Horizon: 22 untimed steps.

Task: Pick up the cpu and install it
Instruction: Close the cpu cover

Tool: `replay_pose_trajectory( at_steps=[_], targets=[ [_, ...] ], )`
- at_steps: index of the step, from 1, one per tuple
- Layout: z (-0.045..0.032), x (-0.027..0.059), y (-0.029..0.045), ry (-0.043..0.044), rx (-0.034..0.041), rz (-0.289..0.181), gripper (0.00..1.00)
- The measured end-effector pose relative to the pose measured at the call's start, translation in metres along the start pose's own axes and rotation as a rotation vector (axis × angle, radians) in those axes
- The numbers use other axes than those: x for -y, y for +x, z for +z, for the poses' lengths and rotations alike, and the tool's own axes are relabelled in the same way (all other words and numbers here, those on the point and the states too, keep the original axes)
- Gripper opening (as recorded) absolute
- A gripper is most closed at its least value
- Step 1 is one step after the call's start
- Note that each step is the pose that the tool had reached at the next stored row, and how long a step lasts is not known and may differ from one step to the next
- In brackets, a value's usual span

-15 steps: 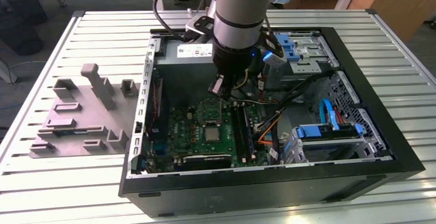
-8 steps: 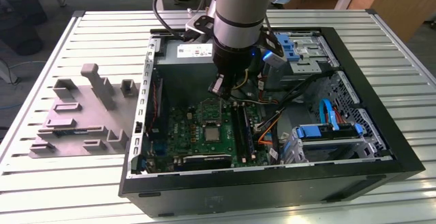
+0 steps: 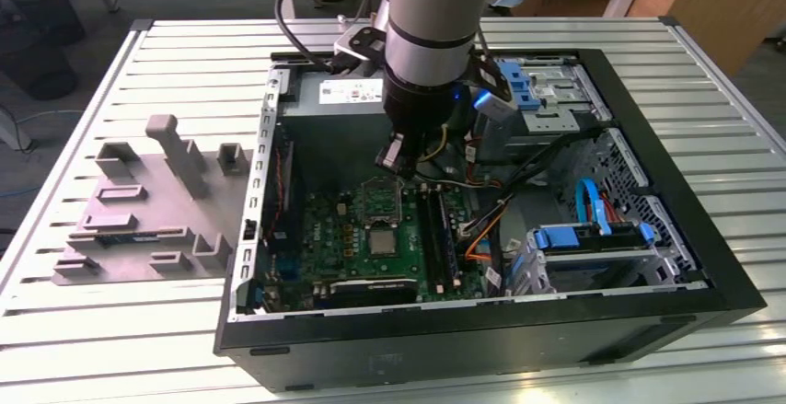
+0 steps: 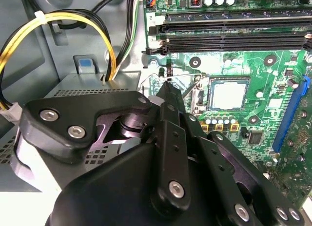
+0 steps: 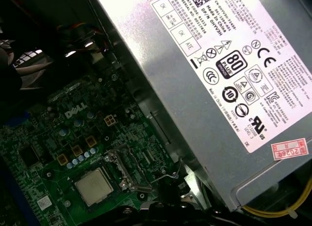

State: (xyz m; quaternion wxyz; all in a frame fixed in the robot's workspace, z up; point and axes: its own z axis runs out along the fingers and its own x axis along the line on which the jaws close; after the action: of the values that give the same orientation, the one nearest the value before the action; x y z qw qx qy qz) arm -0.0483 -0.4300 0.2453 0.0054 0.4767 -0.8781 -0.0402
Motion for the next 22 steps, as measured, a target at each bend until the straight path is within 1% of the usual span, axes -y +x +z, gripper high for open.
replay_pose_trajectory(
  at_steps=[5,6,8,10,14,15,22],
  targets=[
    [0.0000,0.0000,0.0012,0.0035,-0.0064,-0.008,0.11],
    [0.0001,-0.0001,0.0016,0.0047,-0.0084,-0.010,0.11],
    [0.0000,-0.0003,0.0023,0.0086,-0.0152,-0.016,0.11],
    [-0.0001,-0.0002,0.0030,0.0115,-0.0205,-0.022,0.11],
    [-0.0001,0.0003,0.0045,0.0152,-0.0272,-0.031,0.11],
    [-0.0002,0.0003,0.0047,0.0156,-0.0281,-0.032,0.11],
    [-0.0001,0.0004,0.0052,0.0157,-0.0282,-0.034,0.11]
  ],
)
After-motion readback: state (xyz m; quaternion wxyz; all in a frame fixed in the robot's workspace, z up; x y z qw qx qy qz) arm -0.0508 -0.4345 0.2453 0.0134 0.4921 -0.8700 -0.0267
